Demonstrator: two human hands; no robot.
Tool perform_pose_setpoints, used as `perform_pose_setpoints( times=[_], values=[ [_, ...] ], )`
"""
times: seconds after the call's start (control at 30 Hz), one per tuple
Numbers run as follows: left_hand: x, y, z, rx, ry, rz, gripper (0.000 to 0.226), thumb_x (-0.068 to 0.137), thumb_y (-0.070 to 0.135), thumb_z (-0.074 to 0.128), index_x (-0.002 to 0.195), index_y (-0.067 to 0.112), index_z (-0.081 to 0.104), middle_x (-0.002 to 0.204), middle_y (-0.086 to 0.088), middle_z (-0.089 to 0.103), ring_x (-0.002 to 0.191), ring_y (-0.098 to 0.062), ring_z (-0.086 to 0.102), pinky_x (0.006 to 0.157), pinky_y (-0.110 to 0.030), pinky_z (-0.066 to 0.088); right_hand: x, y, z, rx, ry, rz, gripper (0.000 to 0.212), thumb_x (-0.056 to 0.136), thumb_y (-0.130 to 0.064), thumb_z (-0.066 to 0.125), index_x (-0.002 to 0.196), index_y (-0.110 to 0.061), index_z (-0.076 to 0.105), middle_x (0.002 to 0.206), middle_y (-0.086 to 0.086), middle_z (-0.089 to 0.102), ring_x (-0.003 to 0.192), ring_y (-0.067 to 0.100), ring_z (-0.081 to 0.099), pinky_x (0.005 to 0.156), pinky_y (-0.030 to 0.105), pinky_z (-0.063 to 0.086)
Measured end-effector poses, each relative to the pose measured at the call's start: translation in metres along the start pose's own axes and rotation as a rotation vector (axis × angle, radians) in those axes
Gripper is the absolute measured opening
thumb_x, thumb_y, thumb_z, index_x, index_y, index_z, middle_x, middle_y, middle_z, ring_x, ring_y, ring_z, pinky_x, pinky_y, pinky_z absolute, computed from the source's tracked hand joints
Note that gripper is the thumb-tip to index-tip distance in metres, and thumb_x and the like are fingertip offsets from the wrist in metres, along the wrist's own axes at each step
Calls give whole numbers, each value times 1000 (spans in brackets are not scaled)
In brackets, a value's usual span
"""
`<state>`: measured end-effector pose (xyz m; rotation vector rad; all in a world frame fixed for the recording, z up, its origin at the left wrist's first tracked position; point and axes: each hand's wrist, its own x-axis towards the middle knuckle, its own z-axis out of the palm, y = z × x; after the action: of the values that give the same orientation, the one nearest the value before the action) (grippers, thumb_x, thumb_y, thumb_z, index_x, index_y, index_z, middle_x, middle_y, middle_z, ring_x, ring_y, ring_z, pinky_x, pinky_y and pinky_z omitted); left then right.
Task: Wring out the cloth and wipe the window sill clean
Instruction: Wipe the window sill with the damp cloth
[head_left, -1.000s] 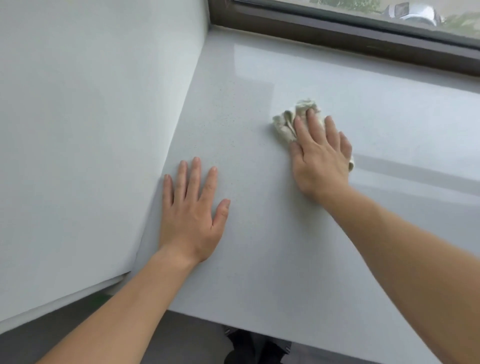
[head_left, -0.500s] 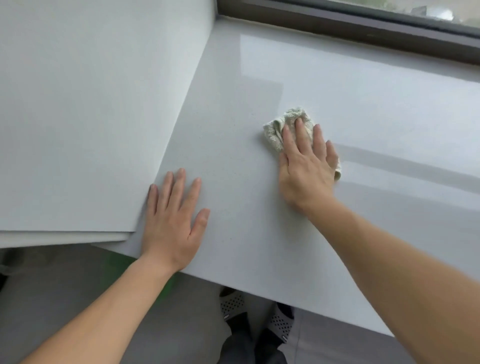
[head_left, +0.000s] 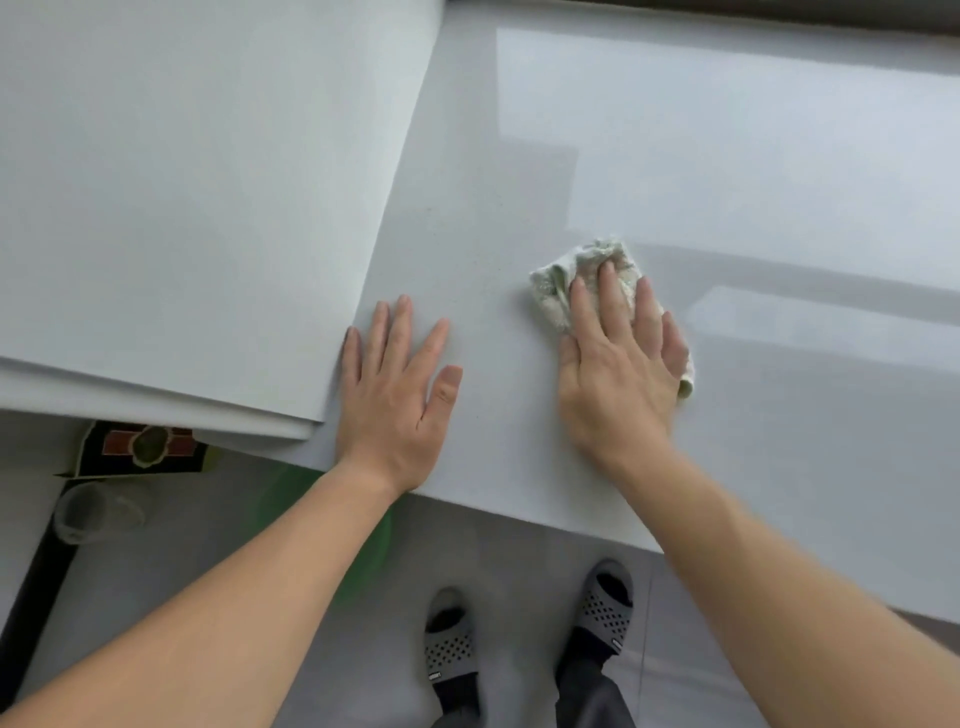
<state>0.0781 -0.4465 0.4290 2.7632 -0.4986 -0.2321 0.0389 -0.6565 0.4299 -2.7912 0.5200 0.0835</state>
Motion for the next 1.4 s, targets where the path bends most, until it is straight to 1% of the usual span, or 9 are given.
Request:
perform_pose_setpoints(
  times=[0.23,0.43,0.6,0.67,0.8,0.87,1.07,1.27,1.4],
  values=[
    [-3,-2,-5,-91,2,47,66,96,60,5,148,38,40,167,2,8,153,-15,-7,121,-42,-13,-96,5,14,-144,-84,-489,53,103,-44,33,155,-38,27,165,-12,17,154,20,9,122,43,13],
    [-2,4,3,57,-56,29,66,94,58,8,151,33,32,167,-7,2,153,-24,-11,119,-52,-16,-80,15,7,-70,59,78,55,102,-40,31,156,-37,23,167,-9,13,154,23,4,121,43,7],
    [8,33,7,-12,-63,142,64,95,52,17,151,23,33,167,-11,7,153,-24,-7,120,-50,-15,-126,17,15,-111,-33,-274,53,103,-40,33,156,-38,25,165,-11,16,154,22,10,122,42,12],
    [18,45,9,-43,-87,198,62,97,49,21,154,24,29,167,-8,5,153,-21,-8,121,-45,-14,-114,59,2,-128,-38,-247,54,102,-45,29,155,-42,23,165,-14,14,153,20,11,121,40,11],
    [37,66,22,-25,-108,120,60,101,49,20,157,30,15,168,-5,0,153,-21,-11,121,-49,-13,-73,118,-25,-49,21,247,56,101,-47,25,156,-39,21,167,-13,7,154,20,2,121,42,4],
    [40,78,29,27,-113,52,59,101,51,19,157,37,8,167,-4,-4,152,-24,-15,118,-55,-16,-66,99,-22,-38,41,344,56,102,-43,28,157,-37,18,167,-11,4,154,24,-2,121,45,3],
    [40,85,34,141,-103,9,59,101,53,14,157,37,8,167,-2,-9,152,-26,-17,118,-59,-12,-83,80,-15,-140,-65,-160,55,102,-49,25,156,-41,19,166,-13,10,154,23,5,122,43,8],
    [40,86,35,201,-94,6,60,99,54,11,156,38,4,167,-2,-12,151,-26,-20,118,-60,-10,28,103,-36,-15,3,287,54,104,-41,19,158,-39,10,167,-14,-4,153,21,-10,121,44,-3],
    [40,86,36,223,-89,13,65,96,57,12,157,37,3,167,-2,-13,151,-25,-20,118,-60,-10,-6,74,-20,-86,-31,-176,55,103,-40,28,157,-39,17,166,-13,9,154,24,1,121,44,3]
  ],
)
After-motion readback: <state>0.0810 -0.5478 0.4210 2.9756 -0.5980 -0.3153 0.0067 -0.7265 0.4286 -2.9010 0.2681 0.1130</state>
